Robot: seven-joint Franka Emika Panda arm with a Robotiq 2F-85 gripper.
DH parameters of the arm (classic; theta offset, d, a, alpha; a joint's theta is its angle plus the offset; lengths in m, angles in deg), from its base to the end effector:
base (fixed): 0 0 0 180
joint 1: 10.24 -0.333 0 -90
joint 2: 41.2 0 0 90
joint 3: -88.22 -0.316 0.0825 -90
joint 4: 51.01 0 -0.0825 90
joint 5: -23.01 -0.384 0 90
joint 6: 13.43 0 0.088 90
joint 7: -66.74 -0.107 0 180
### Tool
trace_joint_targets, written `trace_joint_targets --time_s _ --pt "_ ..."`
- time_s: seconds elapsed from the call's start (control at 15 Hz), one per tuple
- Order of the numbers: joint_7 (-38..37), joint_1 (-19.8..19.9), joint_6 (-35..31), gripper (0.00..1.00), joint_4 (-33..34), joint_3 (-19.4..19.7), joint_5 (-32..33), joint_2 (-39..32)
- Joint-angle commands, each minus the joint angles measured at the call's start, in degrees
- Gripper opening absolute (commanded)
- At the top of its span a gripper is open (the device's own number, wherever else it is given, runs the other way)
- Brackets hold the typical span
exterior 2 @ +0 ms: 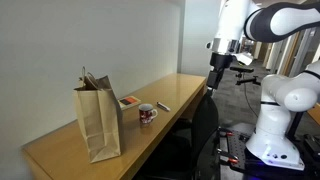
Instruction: Pick up the marker and put it in the cup
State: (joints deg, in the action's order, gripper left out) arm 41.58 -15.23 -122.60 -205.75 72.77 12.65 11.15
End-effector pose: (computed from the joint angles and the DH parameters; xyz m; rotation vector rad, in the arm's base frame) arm 0.2750 0.1187 0.4833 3.1162 -0.3514 0.1754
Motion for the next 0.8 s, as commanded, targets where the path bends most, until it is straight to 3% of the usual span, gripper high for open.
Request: trace_joint_targets --time_s 0.0,0.47,0.73 --pt "0.2 0.4 0.2 1.0 0.1 -0.2 -0.2 0.0" --pt "0.2 0.4 0.2 1.0 0.1 -0.2 -0.2 0.0" --pt "-0.4 4.9 -5.0 1.0 0.2 0.8 2.4 -1.8"
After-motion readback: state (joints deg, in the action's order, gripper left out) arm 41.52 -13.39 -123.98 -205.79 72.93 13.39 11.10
